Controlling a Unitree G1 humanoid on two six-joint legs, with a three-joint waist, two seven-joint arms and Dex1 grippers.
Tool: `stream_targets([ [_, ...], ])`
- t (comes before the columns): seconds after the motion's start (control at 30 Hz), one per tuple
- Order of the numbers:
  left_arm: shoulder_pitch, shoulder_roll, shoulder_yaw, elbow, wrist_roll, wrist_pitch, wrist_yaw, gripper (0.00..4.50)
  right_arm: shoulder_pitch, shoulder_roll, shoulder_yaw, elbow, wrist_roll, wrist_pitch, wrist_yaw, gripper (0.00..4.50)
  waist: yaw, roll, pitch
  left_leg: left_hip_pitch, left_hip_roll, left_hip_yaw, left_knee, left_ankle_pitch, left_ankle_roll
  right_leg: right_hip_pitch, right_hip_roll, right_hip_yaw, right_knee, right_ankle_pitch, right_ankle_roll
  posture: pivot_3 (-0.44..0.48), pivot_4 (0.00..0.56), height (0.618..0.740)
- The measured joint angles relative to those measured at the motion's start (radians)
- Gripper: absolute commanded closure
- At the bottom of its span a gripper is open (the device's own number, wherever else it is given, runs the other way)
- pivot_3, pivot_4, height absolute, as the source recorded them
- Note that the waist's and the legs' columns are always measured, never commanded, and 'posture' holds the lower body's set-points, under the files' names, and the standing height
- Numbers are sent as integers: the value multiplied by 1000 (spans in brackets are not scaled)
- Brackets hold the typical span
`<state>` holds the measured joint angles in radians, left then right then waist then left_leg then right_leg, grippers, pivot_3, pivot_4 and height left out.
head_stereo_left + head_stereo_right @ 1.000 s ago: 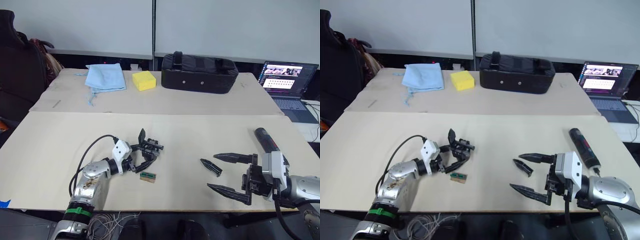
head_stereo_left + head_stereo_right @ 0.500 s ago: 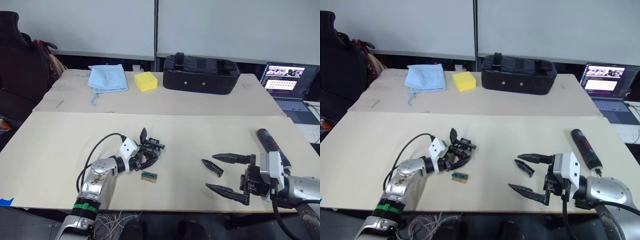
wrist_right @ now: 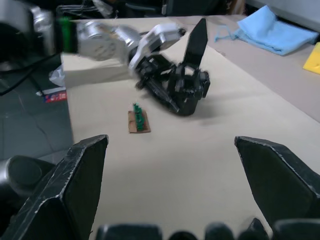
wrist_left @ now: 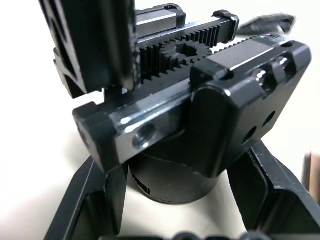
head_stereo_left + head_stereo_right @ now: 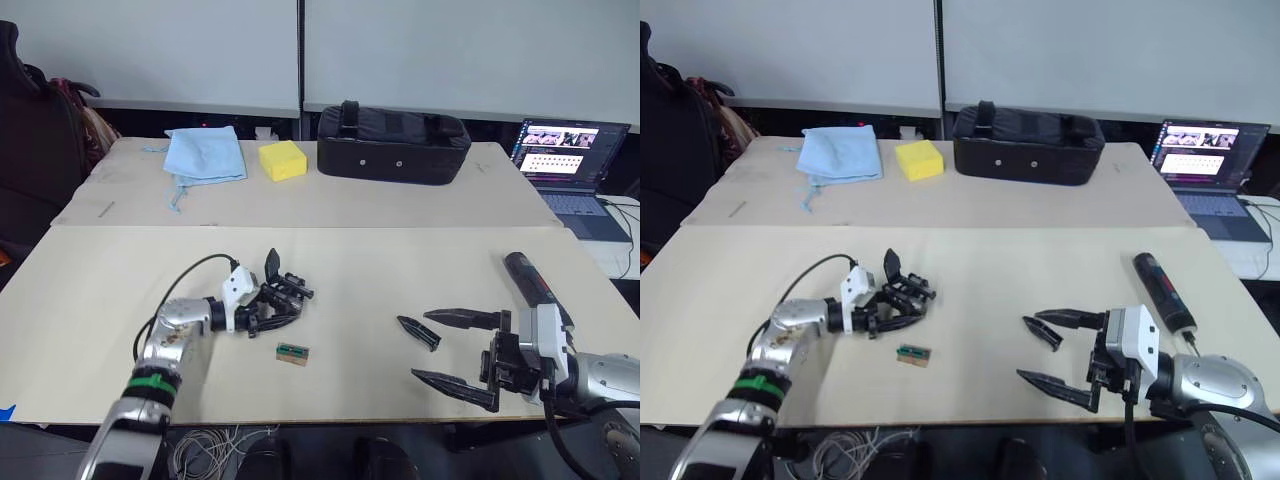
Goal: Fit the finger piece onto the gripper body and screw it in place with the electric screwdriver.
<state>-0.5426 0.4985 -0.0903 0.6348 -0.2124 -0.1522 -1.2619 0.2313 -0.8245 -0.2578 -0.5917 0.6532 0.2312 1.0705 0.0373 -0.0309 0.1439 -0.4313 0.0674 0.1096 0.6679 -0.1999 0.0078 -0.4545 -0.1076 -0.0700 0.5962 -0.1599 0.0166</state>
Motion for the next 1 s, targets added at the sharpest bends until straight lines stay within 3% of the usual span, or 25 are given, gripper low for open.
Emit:
stream_targets([
  [0.13,-96,-23,-11,167,26,-120,-82,2188,18,-11,10,-29,13,24,19,0,7,-1,0,-3,-1,0,1,4,9,-1,0,0,-1,0,0,0,150,740],
  [0.33,-127,-38,-7,248,29,-173,-154,2188,14,-5,8,-35,18,24,6,0,5,-2,1,-5,-1,0,2,4,10,-1,0,0,-1,0,1,0,150,740],
  [0.4,-126,-41,1,253,26,-170,-157,1146,11,-5,7,-30,18,24,5,0,5,-2,1,-4,-1,0,2,4,10,-1,0,0,-1,0,1,0,150,740],
  [0.5,-105,-41,16,242,17,-156,-148,54,6,-4,7,-27,17,24,-1,0,4,-2,1,-4,0,0,2,4,10,-1,0,0,0,0,1,0,150,740],
  [0.8,114,30,99,-42,-27,-55,-53,54,-37,8,20,-2,15,24,-3,0,-11,-2,1,-2,1,-1,2,4,10,-1,1,0,1,0,1,0,150,740],
  [1.0,256,-13,112,-313,-64,116,107,54,-64,9,45,7,15,24,-2,0,-1,-2,1,-3,1,-1,2,4,10,-1,0,2,0,0,1,0,150,740],
])
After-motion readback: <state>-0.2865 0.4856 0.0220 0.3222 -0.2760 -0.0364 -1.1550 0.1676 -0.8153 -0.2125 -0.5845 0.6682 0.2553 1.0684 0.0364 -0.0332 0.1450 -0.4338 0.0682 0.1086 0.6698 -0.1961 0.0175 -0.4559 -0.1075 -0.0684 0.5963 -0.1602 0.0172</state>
